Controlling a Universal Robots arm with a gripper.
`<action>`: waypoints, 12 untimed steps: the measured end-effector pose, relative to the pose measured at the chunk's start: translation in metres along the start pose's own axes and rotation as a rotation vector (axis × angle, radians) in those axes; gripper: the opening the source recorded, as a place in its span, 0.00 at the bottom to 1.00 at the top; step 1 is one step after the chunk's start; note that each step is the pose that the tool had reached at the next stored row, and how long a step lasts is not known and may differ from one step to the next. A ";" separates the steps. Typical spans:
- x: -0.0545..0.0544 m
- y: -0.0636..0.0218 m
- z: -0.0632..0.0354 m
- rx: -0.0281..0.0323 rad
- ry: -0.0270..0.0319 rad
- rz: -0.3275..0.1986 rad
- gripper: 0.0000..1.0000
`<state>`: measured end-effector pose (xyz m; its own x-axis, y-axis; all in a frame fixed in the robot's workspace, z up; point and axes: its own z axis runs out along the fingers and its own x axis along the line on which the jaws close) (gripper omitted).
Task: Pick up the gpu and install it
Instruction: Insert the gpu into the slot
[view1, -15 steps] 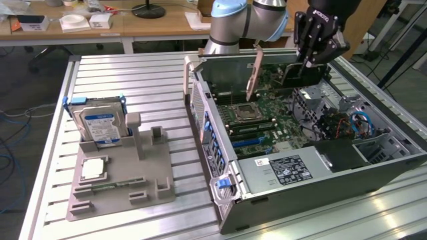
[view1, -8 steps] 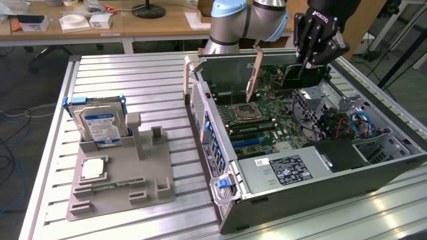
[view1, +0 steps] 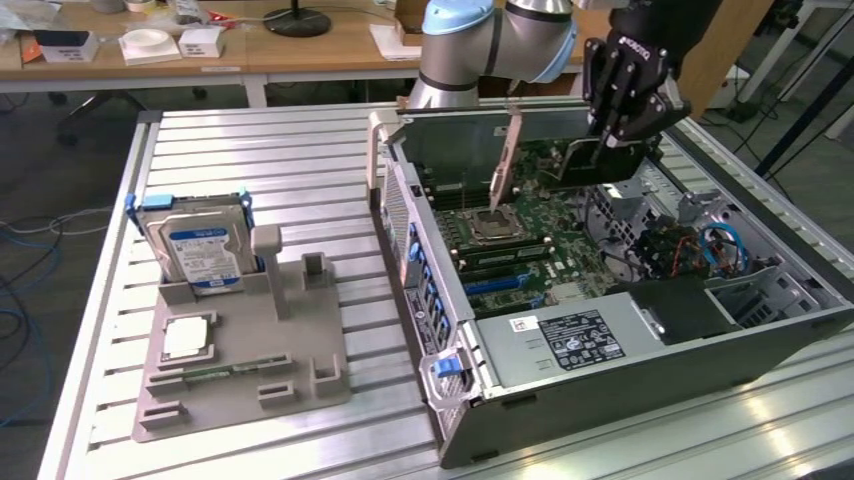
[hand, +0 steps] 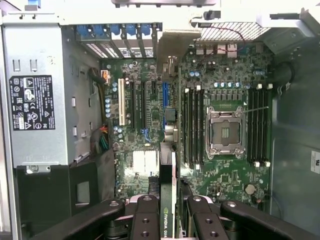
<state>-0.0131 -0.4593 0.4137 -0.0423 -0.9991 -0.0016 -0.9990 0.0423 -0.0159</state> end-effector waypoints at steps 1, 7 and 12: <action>0.000 0.0001 0.0018 0.0000 0.0001 0.000 0.26; 0.000 0.0002 0.0127 -0.0004 -0.0007 0.000 0.26; 0.001 0.0004 0.0219 -0.0004 -0.0011 0.000 0.26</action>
<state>-0.0131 -0.4597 0.3918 -0.0422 -0.9991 -0.0027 -0.9990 0.0423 -0.0156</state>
